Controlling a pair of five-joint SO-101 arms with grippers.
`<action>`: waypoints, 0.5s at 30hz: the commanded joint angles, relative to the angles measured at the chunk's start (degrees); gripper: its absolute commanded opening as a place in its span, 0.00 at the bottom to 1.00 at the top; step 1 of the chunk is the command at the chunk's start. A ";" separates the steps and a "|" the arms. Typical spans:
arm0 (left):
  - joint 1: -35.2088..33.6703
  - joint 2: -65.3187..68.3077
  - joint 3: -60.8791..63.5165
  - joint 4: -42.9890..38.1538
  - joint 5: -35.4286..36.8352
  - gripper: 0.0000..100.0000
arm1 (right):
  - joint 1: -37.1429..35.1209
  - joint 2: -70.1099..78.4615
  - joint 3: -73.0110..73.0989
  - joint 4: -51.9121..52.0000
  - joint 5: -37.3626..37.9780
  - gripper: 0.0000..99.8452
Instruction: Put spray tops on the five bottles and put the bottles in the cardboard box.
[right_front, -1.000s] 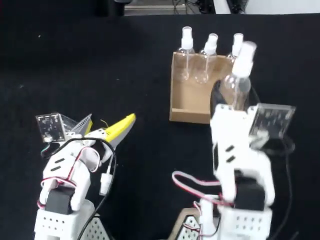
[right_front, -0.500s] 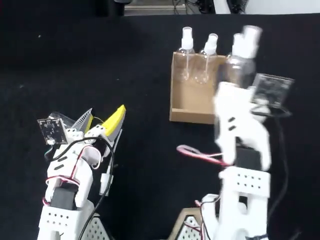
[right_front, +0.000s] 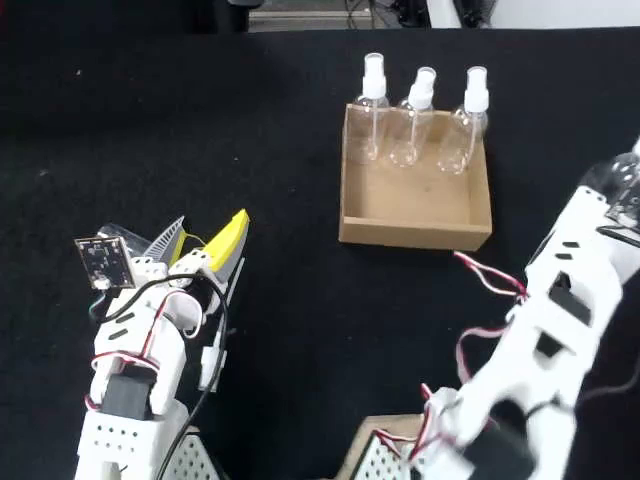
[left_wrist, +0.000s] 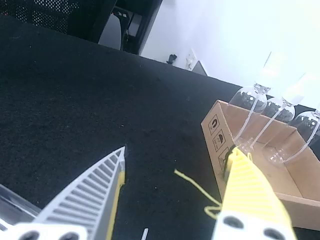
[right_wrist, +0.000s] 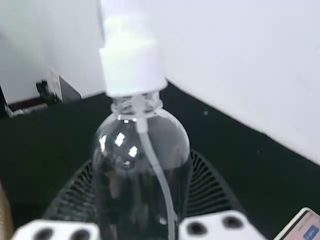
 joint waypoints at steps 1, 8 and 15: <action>-0.57 -0.44 1.27 -1.23 0.09 0.30 | 1.41 12.09 -2.86 -13.45 0.26 0.01; -0.66 -0.44 1.27 -1.23 0.09 0.30 | 3.16 26.42 -3.03 -25.76 -0.18 0.01; -0.57 -0.44 1.27 -1.23 0.09 0.30 | 6.68 33.19 -3.21 -37.19 -0.26 0.01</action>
